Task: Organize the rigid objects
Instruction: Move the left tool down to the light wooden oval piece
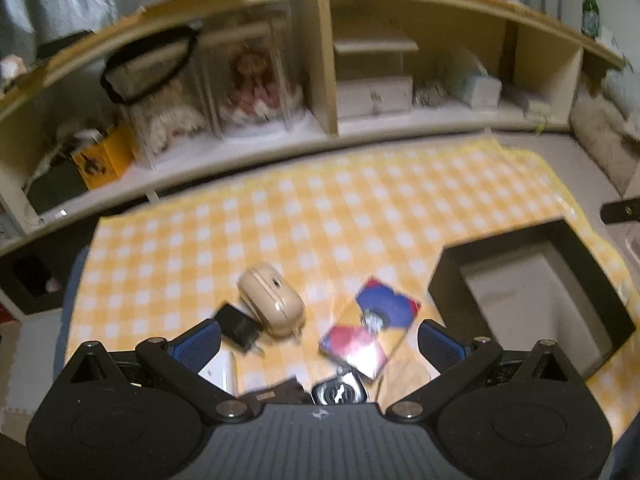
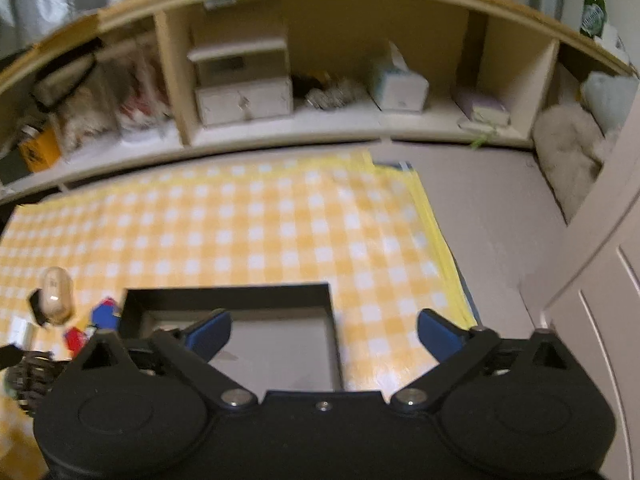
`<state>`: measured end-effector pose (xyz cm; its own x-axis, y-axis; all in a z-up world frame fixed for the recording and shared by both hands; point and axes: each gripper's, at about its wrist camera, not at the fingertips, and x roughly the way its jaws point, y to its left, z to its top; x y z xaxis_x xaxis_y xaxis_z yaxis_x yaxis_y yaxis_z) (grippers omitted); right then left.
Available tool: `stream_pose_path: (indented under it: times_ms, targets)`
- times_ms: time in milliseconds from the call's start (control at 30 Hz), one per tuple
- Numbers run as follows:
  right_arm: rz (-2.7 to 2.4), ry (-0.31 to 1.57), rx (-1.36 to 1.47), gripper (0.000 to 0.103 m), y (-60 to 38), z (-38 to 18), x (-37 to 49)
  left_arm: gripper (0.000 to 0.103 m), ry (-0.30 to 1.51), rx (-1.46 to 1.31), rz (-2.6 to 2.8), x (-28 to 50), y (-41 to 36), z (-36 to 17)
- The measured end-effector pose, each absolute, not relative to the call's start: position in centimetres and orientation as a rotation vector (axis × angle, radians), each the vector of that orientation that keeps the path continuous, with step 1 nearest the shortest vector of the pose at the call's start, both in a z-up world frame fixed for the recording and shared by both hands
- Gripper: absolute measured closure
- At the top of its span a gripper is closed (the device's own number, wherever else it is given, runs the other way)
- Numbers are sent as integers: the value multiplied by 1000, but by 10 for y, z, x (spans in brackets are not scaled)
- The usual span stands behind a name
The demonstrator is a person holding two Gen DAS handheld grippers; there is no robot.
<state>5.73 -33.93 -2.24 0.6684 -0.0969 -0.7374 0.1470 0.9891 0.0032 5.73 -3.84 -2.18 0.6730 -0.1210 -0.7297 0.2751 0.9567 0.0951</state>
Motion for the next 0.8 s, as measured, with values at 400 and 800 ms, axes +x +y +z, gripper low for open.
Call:
stream_pose_path:
  times_ms: [400,800]
  targets:
    - [-156,985,32,48,-340,-70,73,10,953,330,-396,61,-55,-62]
    - [-139,1051,20,91,-348,-95,81,26,1043,312,-465,69,-55,-79]
